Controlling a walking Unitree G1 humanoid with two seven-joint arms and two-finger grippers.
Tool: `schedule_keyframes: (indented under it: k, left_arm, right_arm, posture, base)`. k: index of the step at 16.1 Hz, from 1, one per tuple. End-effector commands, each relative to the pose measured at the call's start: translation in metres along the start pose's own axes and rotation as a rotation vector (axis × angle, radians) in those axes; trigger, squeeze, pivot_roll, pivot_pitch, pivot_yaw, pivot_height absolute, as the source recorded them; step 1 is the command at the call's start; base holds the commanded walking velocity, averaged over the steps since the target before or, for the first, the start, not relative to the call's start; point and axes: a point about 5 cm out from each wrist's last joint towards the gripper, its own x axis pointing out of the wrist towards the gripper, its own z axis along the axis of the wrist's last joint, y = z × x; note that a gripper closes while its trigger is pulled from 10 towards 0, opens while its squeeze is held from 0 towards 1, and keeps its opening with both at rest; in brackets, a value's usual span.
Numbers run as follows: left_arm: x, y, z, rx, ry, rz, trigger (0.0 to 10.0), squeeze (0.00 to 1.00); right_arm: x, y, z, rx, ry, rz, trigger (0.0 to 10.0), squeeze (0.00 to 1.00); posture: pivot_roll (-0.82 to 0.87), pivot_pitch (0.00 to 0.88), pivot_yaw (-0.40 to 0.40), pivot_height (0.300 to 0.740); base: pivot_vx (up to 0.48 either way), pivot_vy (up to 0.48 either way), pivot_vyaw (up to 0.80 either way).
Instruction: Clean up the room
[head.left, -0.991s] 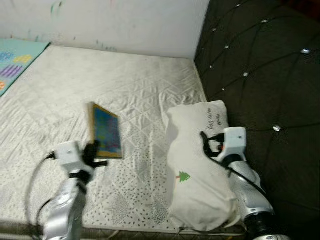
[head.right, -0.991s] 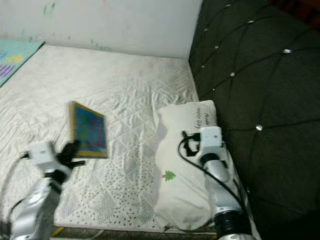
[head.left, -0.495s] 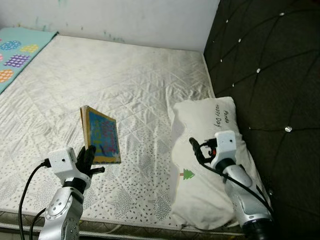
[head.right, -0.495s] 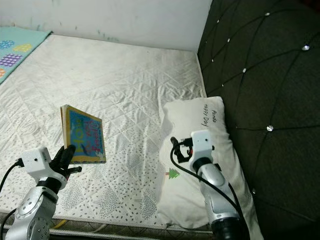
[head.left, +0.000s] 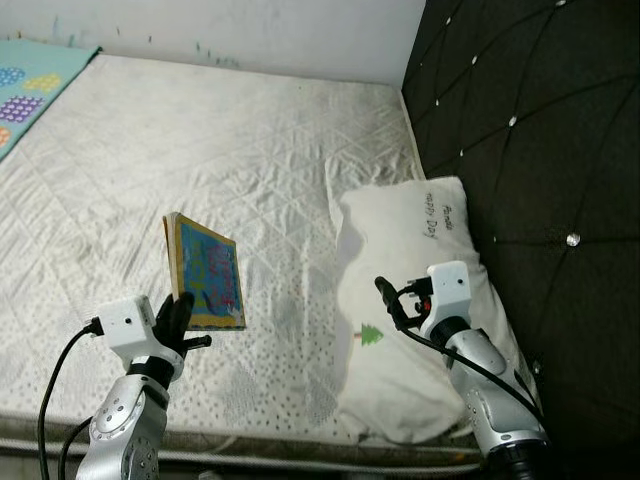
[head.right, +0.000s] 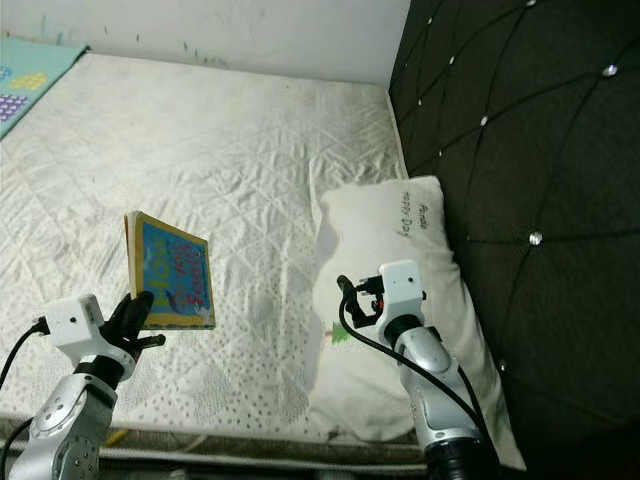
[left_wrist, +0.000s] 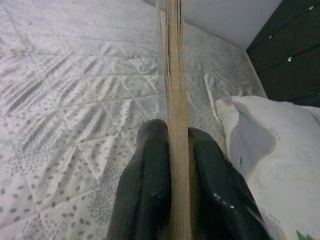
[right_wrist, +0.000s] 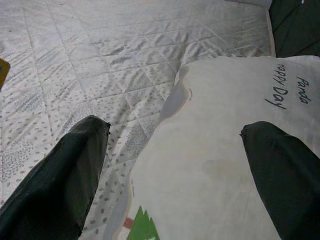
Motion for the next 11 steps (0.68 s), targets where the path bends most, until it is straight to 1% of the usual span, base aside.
schedule_keyframes:
  k: [1,11]
  left_arm:
    - [0.0003,-0.0020,0.0071,-0.004,-0.030,-0.002,10.0,0.00]
    - [0.0010,-0.0044,0.0062,-0.014,-0.031,-0.007,10.0,0.00]
  right_arm:
    - [-0.0023,-0.0009,-0.0007,-0.004,0.009,0.003,10.0,0.00]
    - [-0.0021,-0.0009,-0.0010,-0.012,0.017,0.020,10.0,0.00]
  posture:
    - [-0.11,0.147,-0.081,0.645]
    - [-0.11,0.132,-0.087,0.645]
  base:
    - [0.000,0.000,0.00]
    - [0.000,0.000,0.00]
